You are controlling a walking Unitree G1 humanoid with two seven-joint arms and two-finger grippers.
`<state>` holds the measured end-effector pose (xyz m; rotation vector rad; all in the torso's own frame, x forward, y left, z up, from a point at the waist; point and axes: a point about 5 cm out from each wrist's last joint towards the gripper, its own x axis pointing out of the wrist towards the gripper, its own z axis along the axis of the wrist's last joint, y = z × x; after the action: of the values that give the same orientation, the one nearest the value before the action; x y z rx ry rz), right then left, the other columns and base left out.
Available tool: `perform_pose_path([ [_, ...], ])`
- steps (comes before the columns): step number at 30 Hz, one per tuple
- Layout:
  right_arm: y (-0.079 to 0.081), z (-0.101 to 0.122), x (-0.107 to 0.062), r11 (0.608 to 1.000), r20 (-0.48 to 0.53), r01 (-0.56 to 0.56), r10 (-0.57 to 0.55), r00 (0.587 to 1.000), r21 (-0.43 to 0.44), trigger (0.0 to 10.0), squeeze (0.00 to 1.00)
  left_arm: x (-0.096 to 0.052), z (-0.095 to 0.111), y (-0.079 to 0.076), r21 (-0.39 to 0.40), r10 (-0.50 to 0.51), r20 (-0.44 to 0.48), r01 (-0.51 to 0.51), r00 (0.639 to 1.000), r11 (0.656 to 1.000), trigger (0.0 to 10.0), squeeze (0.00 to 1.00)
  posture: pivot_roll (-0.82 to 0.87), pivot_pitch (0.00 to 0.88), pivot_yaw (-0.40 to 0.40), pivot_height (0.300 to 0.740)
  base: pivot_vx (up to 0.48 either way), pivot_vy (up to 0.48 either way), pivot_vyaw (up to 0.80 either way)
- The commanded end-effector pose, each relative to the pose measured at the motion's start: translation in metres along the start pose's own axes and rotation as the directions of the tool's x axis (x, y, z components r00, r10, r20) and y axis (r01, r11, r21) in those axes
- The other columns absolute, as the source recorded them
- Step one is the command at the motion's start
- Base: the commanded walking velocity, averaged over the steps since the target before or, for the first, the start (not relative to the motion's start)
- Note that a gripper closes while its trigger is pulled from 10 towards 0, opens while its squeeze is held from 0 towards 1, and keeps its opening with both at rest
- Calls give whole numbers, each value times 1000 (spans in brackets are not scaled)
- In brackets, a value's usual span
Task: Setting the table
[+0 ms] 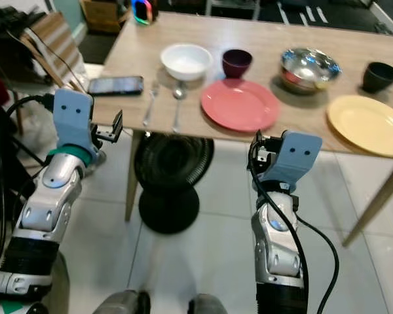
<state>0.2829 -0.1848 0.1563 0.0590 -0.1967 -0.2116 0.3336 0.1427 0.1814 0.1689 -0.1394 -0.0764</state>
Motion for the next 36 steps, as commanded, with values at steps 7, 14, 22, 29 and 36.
perform_pose_path([
  [7, -10, -4, -1, 999, -16, 37, -37, 999, -24, 10000, 0, 0, -2, -4, -4, -17, -12, 17, 1000, 1000, 10000, 0, -34, 0, 66, 740, 318, 0, 0],
  [14, -17, -5, 0, 998, -24, 61, -61, 998, -23, 10000, 0, -3, -2, -11, 2, -100, -8, 100, 995, 995, 10000, 0, -35, 0, 66, 740, 0, 0, -343],
  [22, -20, -3, 1, 997, -11, 50, -51, 999, -64, 10000, 0, -5, -3, -14, -11, -128, -4, 128, 992, 992, 10000, 0, -36, 0, 61, 740, 0, 0, -500],
  [29, -2, -5, 3, 986, -32, -127, 124, 992, -108, 10000, 0, -4, -11, -12, -35, -101, -40, 99, 994, 994, 10000, 0, -33, 0, 52, 740, 0, 0, 0],
  [36, 11, -9, 7, 962, -62, -245, 239, 969, -118, 10000, 0, 1, -24, -5, -25, -46, -98, 44, 994, 999, 10000, 0, -26, 0, 34, 740, 0, 0, 0],
])
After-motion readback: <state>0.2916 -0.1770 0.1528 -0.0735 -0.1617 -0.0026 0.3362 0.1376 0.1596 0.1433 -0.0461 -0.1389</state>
